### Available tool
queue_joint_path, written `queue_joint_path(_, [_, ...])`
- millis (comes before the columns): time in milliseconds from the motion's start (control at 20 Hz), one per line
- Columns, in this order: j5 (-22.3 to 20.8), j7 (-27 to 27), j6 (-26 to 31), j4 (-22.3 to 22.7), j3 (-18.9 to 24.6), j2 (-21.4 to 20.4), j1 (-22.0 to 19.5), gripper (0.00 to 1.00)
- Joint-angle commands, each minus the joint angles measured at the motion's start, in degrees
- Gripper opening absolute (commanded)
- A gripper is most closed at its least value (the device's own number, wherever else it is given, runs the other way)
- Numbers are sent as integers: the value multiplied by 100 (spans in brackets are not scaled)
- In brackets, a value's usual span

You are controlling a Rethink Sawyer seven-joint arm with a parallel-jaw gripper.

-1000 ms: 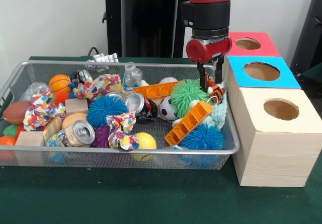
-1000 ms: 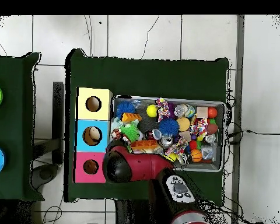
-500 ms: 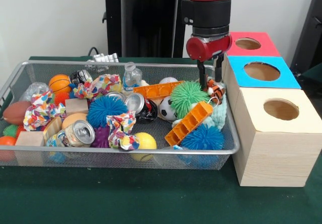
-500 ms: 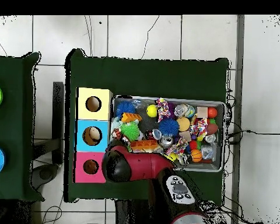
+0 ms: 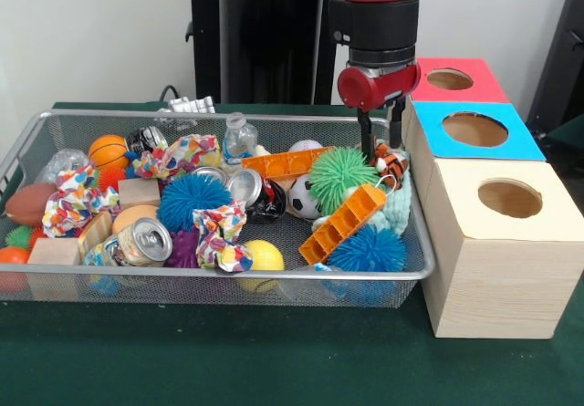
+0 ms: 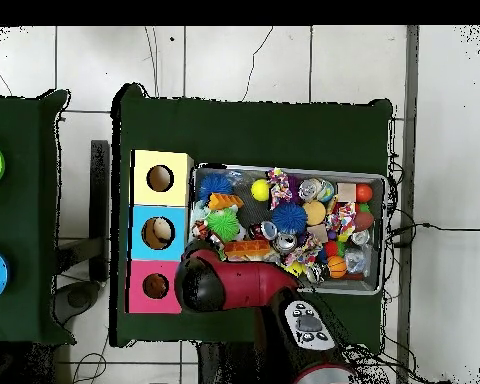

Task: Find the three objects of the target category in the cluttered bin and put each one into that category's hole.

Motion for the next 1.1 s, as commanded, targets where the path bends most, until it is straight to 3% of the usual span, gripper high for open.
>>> queue_joint_path(50, [-65, 578, 885, -515, 301, -212, -225, 100])
queue_joint_path(500, [-157, 585, 688, -498, 548, -129, -479, 100])
queue_joint_path(550, [-176, 581, 669, -481, 588, -123, -516, 0])
queue_joint_path(800, [-178, 685, 385, -424, 873, -29, -680, 0])
queue_joint_path(1100, [-190, 789, 245, -365, 911, -51, -664, 0])
